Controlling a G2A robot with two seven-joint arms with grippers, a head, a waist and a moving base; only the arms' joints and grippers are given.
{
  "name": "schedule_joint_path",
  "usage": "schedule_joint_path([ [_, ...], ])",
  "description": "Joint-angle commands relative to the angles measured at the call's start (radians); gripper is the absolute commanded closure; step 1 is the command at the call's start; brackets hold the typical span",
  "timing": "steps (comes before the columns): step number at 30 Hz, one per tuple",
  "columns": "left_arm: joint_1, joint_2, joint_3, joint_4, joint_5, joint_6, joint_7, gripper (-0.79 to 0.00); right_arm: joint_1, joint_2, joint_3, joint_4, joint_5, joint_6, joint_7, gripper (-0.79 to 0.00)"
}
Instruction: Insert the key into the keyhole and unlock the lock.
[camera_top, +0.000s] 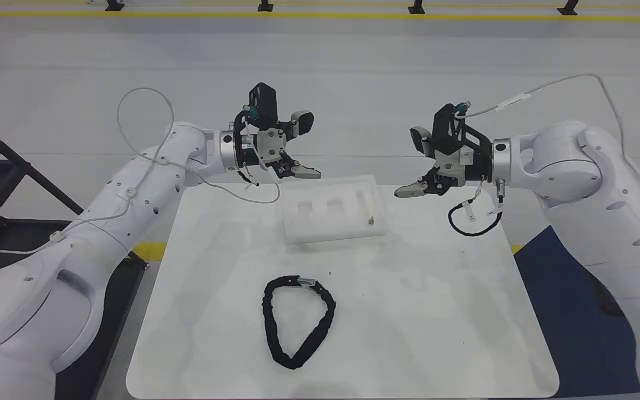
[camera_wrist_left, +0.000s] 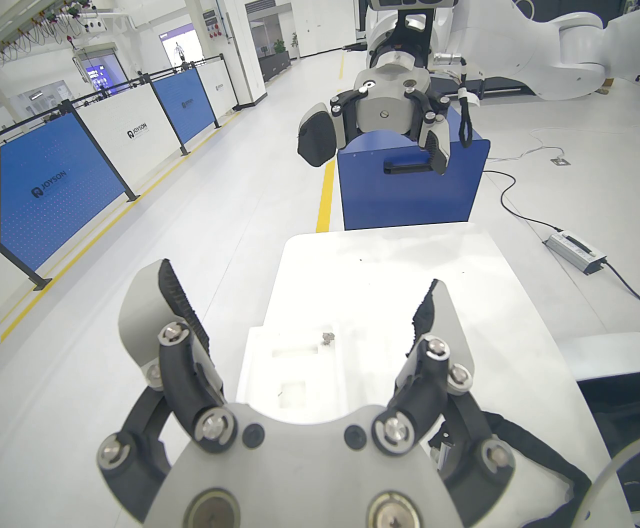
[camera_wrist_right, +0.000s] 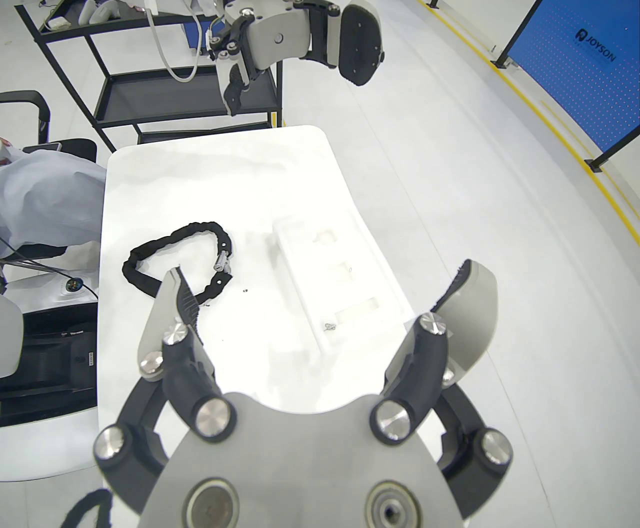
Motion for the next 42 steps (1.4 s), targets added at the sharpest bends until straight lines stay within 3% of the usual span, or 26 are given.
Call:
schedule_joint_path([
  [1,0.000,0.000,0.000,0.000,0.000,0.000,0.000,-0.785,-0.011,0.001,0.004,-0.012,-0.018,0.026,-0.013,-0.785],
  [9,0.000,0.000,0.000,0.000,0.000,0.000,0.000,-0.785,-0.031,-0.017,-0.038,0.098,0.001,0.088,0.008,-0.785],
  [19,0.000,0.000,0.000,0.000,0.000,0.000,0.000,-0.785,-0.008,-0.093,-0.156,0.313,0.116,0.185,0.038,-0.785],
  [42,0.000,0.000,0.000,0.000,0.000,0.000,0.000,-0.785,0.070,-0.429,-0.424,0.735,0.224,0.579,0.069,-0.785],
])
